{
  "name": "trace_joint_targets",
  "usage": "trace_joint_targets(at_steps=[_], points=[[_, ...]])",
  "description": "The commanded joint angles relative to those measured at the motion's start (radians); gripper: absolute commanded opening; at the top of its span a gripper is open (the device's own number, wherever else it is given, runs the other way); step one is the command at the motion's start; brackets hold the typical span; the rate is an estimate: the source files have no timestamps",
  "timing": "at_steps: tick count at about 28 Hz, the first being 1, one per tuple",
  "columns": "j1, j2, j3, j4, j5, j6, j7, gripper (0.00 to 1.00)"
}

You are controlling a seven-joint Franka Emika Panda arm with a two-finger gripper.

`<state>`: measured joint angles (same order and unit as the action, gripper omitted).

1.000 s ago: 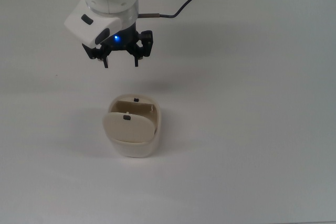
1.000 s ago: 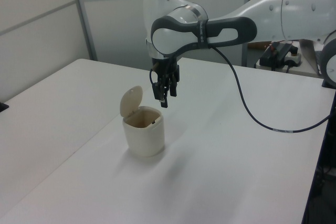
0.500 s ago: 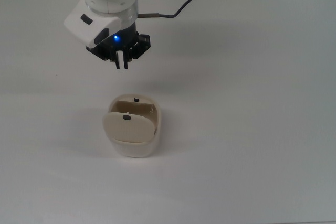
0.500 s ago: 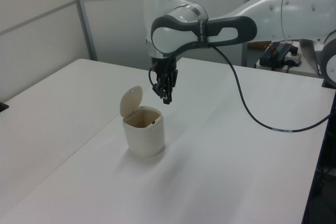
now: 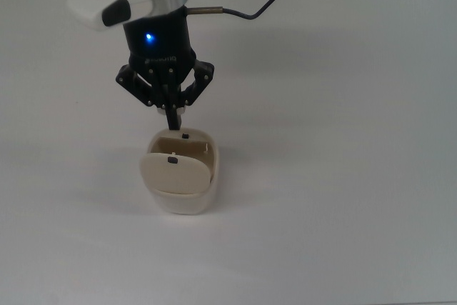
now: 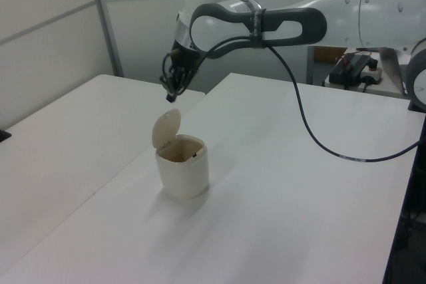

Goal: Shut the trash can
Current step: 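Push the open lid down with the gripper fingertips, then press the lid flat onto the can rim with the gripper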

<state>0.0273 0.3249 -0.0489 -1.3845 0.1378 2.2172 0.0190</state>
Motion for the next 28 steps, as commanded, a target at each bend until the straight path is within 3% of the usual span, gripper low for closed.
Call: trace_joint_targets(at_steps=[1, 7, 13, 18, 24, 28], points=[[0.0, 0.034, 0.009, 0.001, 0.02, 0.176, 0.055, 0.0], [0.002, 0.091, 0.007, -0.001, 0.009, 0.245, 0.047, 0.0], [0.002, 0.1, 0.007, -0.028, 0.002, 0.225, 0.041, 0.0], [0.002, 0.094, 0.007, -0.034, 0.002, 0.049, 0.032, 0.0], [0.002, 0.092, 0.003, -0.038, -0.003, -0.048, 0.024, 0.0], [0.0, 0.095, 0.001, -0.047, -0.038, -0.096, 0.025, 0.0]])
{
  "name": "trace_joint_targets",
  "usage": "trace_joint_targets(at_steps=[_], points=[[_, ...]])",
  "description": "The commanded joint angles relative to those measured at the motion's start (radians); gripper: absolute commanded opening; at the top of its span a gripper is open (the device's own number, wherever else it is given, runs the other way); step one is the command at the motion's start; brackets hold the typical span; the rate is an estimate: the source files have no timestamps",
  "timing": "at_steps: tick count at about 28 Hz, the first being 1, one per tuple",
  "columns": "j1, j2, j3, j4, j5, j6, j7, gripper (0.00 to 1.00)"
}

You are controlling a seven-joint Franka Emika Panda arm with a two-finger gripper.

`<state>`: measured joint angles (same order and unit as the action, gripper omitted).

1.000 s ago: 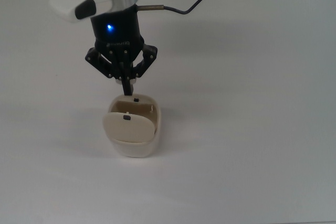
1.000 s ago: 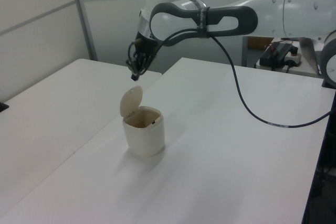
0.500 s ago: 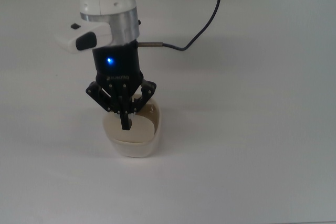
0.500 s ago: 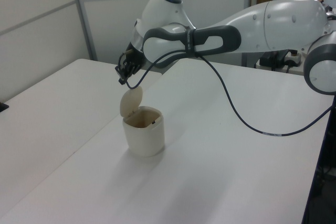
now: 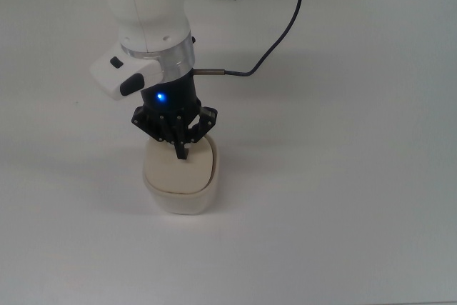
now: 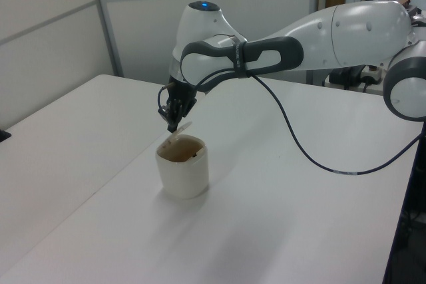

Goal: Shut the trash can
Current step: 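Press the lid flat onto the can rim with the gripper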

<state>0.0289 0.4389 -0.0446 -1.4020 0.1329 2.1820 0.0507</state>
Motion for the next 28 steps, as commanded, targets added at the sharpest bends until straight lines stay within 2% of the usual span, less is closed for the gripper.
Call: trace_joint_targets(at_steps=[1, 6, 18, 26, 28], points=[[-0.001, -0.016, -0.003, -0.046, -0.048, -0.064, -0.006, 0.0], [0.0, 0.0, -0.003, -0.093, -0.071, -0.064, -0.006, 0.0], [-0.001, 0.038, -0.003, -0.089, -0.075, -0.065, -0.008, 0.0], [-0.027, -0.006, -0.006, -0.031, -0.058, -0.113, -0.006, 0.0], [-0.034, -0.04, -0.006, -0.025, -0.061, -0.129, -0.006, 0.0]])
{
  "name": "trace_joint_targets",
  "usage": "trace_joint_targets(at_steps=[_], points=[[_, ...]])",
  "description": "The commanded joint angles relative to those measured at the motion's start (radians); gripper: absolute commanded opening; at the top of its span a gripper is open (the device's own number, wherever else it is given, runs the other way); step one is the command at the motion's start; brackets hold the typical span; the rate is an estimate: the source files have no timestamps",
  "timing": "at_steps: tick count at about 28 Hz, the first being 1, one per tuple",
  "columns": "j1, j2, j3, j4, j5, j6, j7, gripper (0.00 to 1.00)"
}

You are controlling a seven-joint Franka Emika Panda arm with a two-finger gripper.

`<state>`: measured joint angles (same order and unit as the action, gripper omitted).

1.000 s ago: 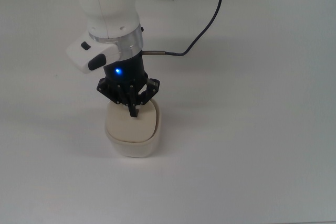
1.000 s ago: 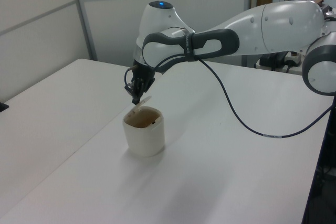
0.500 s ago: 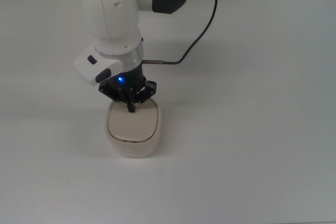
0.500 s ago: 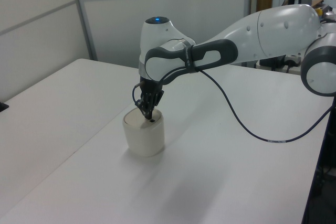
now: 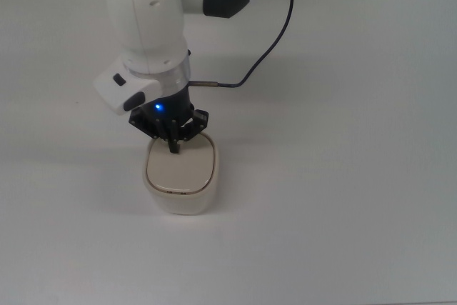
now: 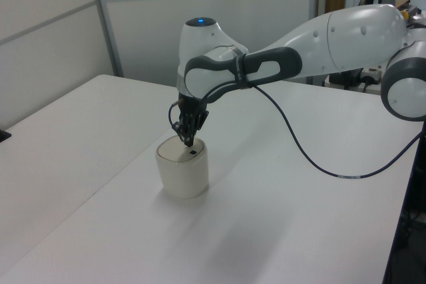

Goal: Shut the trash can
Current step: 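Press the lid flat onto the can rim with the gripper, then lift the gripper up away from the closed lid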

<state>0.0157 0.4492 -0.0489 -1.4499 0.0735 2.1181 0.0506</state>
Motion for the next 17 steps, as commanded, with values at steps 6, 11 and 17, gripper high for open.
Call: trace_joint_targets(at_steps=[6, 11, 17], points=[[-0.02, -0.109, -0.003, 0.023, -0.018, -0.122, -0.009, 0.09], [-0.01, -0.127, 0.006, 0.023, -0.118, -0.208, -0.046, 0.83], [0.007, -0.138, 0.007, 0.023, -0.153, -0.245, -0.048, 1.0]])
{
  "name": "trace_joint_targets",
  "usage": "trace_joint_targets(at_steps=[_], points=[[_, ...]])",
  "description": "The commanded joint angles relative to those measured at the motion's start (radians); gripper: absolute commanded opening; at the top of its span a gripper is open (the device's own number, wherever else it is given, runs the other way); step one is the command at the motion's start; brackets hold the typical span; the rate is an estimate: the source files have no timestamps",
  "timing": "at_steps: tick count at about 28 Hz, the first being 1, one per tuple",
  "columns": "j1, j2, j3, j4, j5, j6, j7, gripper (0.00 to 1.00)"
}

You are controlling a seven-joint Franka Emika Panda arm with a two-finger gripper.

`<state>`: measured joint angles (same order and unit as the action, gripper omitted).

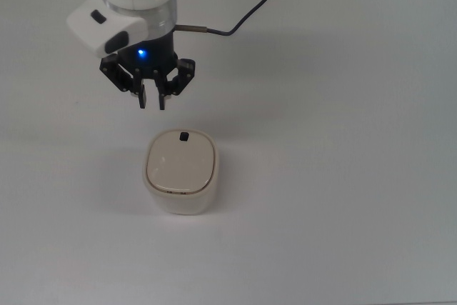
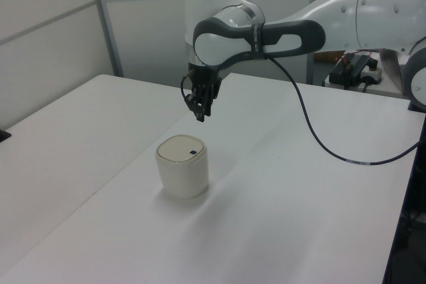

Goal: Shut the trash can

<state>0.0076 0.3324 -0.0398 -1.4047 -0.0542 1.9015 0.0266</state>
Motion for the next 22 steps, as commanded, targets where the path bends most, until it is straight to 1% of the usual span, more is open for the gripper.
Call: trace_joint_targets(at_steps=[1, 10, 13, 17, 22], points=[[0.015, -0.024, -0.002, -0.022, -0.023, -0.032, -0.023, 1.0], [0.018, -0.024, 0.003, -0.022, -0.015, -0.038, -0.024, 1.0], [0.029, -0.026, 0.015, -0.022, -0.013, -0.088, -0.025, 1.0], [0.032, -0.026, 0.027, -0.022, -0.015, -0.102, -0.031, 1.0], [0.028, -0.033, 0.023, -0.02, -0.013, -0.102, -0.047, 1.0]])
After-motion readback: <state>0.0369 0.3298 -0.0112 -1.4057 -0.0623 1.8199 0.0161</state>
